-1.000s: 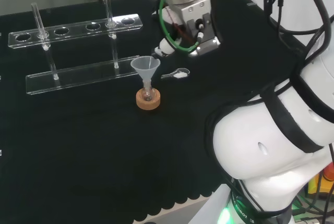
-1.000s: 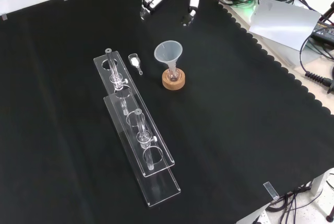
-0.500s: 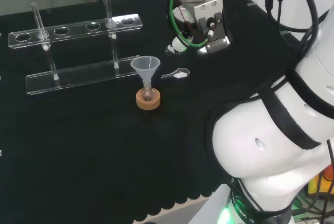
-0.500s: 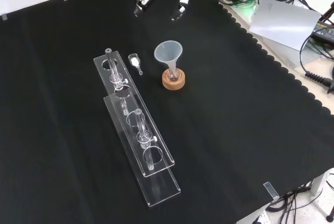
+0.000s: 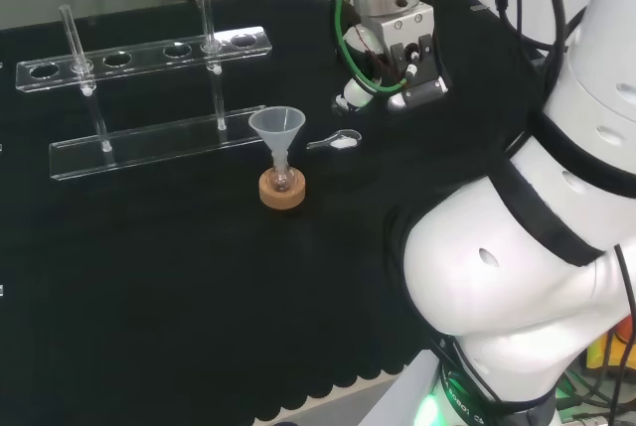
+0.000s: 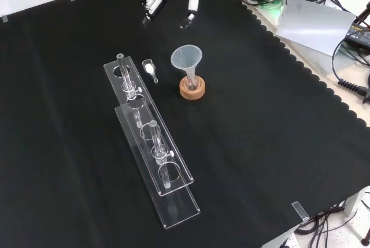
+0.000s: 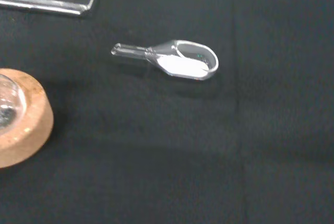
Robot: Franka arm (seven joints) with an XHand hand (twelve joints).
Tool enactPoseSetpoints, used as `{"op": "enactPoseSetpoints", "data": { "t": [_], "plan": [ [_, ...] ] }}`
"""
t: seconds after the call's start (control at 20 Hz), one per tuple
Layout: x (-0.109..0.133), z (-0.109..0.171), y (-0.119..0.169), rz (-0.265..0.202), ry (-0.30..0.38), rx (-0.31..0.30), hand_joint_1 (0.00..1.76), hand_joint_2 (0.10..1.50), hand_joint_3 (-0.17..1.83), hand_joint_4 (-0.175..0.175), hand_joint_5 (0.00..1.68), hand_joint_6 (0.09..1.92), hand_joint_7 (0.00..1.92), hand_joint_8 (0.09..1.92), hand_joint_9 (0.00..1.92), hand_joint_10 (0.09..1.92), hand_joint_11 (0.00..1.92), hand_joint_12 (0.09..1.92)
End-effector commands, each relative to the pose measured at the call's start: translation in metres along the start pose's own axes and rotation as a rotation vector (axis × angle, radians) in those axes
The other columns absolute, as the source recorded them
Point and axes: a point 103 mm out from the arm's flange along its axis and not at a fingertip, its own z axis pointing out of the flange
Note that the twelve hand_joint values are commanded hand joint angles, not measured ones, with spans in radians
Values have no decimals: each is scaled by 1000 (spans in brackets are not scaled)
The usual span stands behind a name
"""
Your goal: Pick up the weighing funnel.
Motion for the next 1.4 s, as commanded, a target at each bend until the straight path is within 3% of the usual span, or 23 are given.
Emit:
{"op": "enactPoseSetpoints", "data": {
  "t": [0.05, 0.55, 1.4],
  "plan": [
    [-19, 37, 40, -3, 4, 16, 757, 653, 624, -49, 516, 87, 535, 703, 703, 569, 374, 1332],
    [-22, 73, 83, -16, -10, 122, 864, 644, 649, -50, 504, 87, 522, 715, 697, 565, 363, 1331],
    [-13, 102, 97, -30, 13, 130, 876, 612, 713, -48, 585, 87, 583, 747, 756, 577, 390, 1325]
  ]
}}
